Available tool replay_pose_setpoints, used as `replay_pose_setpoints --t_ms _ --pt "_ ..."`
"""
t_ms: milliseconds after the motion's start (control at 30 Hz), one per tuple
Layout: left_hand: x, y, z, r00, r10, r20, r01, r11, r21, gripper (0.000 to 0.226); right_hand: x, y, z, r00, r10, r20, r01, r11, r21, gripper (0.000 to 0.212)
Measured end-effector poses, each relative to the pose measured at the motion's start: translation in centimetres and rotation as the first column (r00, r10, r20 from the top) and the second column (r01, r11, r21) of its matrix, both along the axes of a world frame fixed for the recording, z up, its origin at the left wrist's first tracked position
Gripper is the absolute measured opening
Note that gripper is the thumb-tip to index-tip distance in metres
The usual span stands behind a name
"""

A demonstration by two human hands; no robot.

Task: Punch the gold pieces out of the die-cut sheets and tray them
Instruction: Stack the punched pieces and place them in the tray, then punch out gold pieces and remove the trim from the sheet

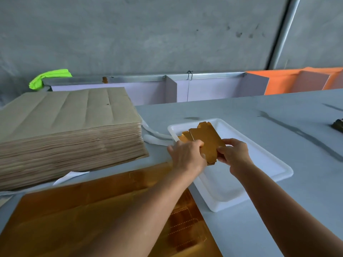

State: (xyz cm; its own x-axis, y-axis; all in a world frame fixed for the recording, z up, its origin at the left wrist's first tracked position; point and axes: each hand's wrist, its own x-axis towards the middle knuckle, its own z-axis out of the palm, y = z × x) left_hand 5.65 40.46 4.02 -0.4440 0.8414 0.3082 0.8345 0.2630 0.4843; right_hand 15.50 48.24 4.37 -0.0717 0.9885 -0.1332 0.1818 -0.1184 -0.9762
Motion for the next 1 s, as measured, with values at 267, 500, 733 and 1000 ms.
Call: replay_pose_setpoints --t_ms 267,500,733,1000 --pt "0.2 1.1 -0.9 0.988 -0.013 -0.156 -0.013 0.986 -0.166 0.013 -2.4 2.8 -0.5 0.993 -0.002 0.116 -0.003 0.999 0.038 0.030" --pt "0.1 1.6 -1.4 0.982 0.017 -0.190 -0.064 0.968 -0.244 0.038 -5.3 3.0 -1.0 0.954 0.080 0.290 -0.115 0.988 0.106 0.026" --pt "-0.6 2.3 -1.5 0.985 -0.071 -0.159 -0.009 0.890 -0.456 0.052 -5.6 2.6 -1.8 0.810 0.007 0.587 -0.191 0.949 0.251 0.024" --pt "-0.4 1.9 -1.3 0.989 -0.048 -0.141 -0.018 0.902 -0.432 0.046 -5.9 2.4 -2.2 0.757 0.253 0.602 -0.417 0.896 0.149 0.021"
